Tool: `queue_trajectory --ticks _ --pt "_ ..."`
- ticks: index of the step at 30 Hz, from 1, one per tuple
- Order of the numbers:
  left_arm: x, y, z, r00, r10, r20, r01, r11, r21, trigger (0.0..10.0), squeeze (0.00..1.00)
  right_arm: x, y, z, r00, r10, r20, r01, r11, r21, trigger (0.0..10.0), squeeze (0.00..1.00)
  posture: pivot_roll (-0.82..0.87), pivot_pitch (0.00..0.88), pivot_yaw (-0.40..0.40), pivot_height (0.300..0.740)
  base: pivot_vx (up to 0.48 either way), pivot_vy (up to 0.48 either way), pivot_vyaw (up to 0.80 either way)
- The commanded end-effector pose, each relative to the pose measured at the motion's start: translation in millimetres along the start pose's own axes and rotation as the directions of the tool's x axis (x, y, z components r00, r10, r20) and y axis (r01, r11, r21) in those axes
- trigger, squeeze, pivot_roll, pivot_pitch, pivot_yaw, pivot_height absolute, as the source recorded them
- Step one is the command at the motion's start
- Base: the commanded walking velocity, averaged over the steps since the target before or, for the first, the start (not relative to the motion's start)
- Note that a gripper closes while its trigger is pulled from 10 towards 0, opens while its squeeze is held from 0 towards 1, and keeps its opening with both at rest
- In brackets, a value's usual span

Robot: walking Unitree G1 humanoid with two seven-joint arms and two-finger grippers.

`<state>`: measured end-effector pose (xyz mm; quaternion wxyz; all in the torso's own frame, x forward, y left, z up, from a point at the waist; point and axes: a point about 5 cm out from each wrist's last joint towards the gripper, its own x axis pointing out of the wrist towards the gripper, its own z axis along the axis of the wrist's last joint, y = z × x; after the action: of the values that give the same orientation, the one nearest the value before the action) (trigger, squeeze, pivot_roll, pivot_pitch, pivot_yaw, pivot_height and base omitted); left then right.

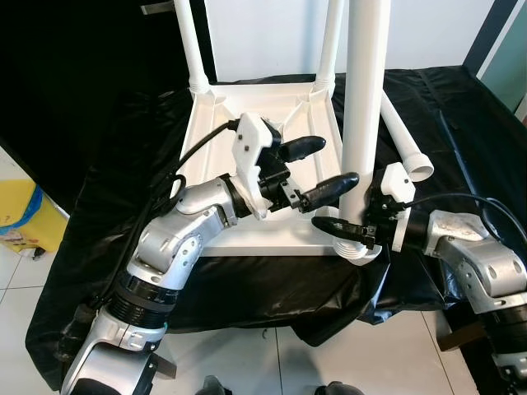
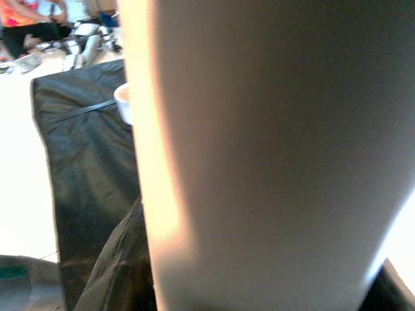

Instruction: Building children table

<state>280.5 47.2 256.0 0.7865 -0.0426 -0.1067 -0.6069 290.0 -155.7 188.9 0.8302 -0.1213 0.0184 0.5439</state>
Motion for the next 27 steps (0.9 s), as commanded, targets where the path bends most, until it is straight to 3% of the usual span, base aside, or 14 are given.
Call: queue_trajectory --ticks 1,10,16,17,21,22,27 --pt "1.4 -18.1 9.6 0.953 -0.304 0.016 0.304 0.953 0.011 10.0 0.0 2.2 0.7 0.2 0.999 0.036 -0.011 -0.036 0.999 -0.013 10.0 0.0 -0.07 0.042 -0.011 0.74 0.0 0.0 0.0" --pt "12.5 -24.3 21.4 0.912 -0.402 0.079 0.405 0.914 -0.032 10.0 0.0 11.9 11.7 -7.3 0.979 0.195 -0.063 -0.195 0.981 0.009 10.0 0.0 -0.08 0.054 -0.003 0.74 0.0 0.0 0.0" --pt "16.2 -26.0 25.3 0.899 -0.43 0.089 0.436 0.898 -0.06 10.0 0.0 12.7 13.8 -6.7 0.97 0.232 -0.067 -0.232 0.973 0.005 10.0 0.0 -0.08 0.064 0.003 0.74 0.0 0.0 0.0" --pt "16.6 -24.6 26.6 0.897 -0.431 0.099 0.439 0.894 -0.086 2.3 0.0 14.0 13.9 -5.7 0.97 0.237 -0.064 -0.237 0.972 0.005 10.0 0.0 -0.08 0.067 0.006 0.74 0.0 0.0 0.0" --pt "17.0 -22.7 28.5 0.896 -0.428 0.116 0.44 0.889 -0.124 2.3 0.0 15.3 13.6 -4.4 0.968 0.244 -0.058 -0.244 0.97 0.005 10.0 0.0 -0.08 0.067 0.007 0.74 0.0 0.0 0.0" --pt "15.0 -22.0 30.5 0.894 -0.432 0.12 0.445 0.887 -0.124 0.0 0.0 14.6 13.2 -3.9 0.969 0.241 -0.056 -0.241 0.971 0.002 10.0 0.0 -0.09 0.063 0.013 0.74 0.0 0.0 0.0" --pt "12.3 -20.6 33.8 0.891 -0.436 0.123 0.45 0.885 -0.12 0.0 0.0 12.5 10.6 -3.1 0.974 0.223 -0.051 -0.223 0.975 -0.001 10.0 0.0 -0.08 0.057 0.018 0.74 0.0 0.0 0.0"
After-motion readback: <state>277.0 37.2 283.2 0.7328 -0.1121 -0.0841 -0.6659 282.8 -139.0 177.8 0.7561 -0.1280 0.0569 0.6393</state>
